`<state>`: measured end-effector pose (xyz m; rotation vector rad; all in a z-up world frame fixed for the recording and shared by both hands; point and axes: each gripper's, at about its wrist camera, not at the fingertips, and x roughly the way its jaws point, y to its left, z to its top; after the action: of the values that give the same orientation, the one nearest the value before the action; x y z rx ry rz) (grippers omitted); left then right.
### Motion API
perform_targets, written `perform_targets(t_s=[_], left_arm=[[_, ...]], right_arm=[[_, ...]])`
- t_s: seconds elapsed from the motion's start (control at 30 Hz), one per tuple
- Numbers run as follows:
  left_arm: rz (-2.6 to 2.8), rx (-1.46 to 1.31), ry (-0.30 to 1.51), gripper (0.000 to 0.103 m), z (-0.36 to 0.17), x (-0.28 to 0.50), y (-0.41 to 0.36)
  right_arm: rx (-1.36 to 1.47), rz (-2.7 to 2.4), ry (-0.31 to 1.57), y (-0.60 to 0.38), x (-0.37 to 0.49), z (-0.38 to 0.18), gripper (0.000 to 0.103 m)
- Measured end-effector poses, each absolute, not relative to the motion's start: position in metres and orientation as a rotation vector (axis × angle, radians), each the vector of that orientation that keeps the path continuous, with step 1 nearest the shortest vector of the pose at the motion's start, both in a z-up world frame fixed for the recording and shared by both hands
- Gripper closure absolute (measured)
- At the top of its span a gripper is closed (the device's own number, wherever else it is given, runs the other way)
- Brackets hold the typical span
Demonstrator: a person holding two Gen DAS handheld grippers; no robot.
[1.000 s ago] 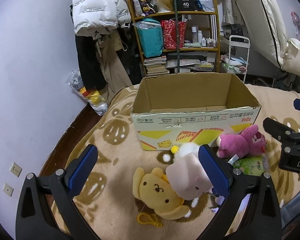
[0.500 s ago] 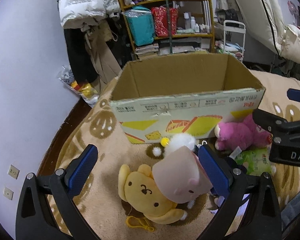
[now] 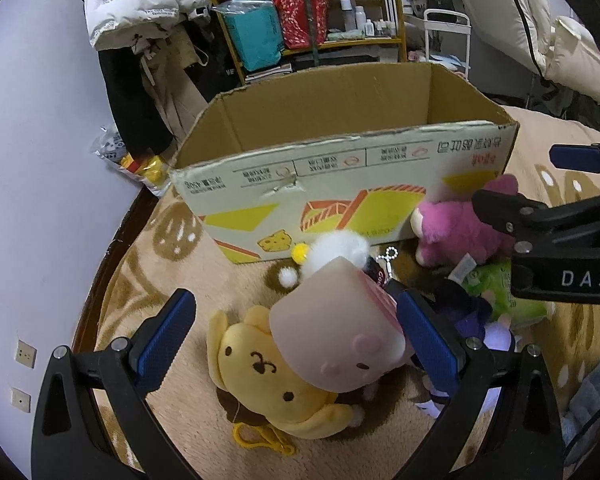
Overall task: Organize soft objects
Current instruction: 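Grasp the pink-and-white square plush with the left tool while the right tool grasps the pink bear plush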
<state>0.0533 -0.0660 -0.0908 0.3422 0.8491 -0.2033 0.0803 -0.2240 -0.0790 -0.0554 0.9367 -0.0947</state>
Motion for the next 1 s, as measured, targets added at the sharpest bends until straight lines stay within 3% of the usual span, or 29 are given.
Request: perform_targets(t_s=[0.57,0.73,0.8,1.0], left_arm=[[-0.238,0.261,0.912,0.004,-0.1,0.064,-0.057],[-0.3,0.241,0.927,0.025,-0.101,0.063,-0.059],[-0.332,0.237,0.94,0.041,-0.103,0.062,-0.061],[-0.332,0.239,0.942,0.049,-0.102,0.059,-0.064]], right_arm=[[0.058,-0.049,1.053,-0.227,0.096,-0.11,0.0],[0.032,-0.038,1.075,-0.221,0.1,-0.118,0.0],[0.011,-0.047,1.08,-0.218,0.102,-0.12,0.0],[0.0,-0.037,1.094,-0.219,0.107,-0.126,0.0]])
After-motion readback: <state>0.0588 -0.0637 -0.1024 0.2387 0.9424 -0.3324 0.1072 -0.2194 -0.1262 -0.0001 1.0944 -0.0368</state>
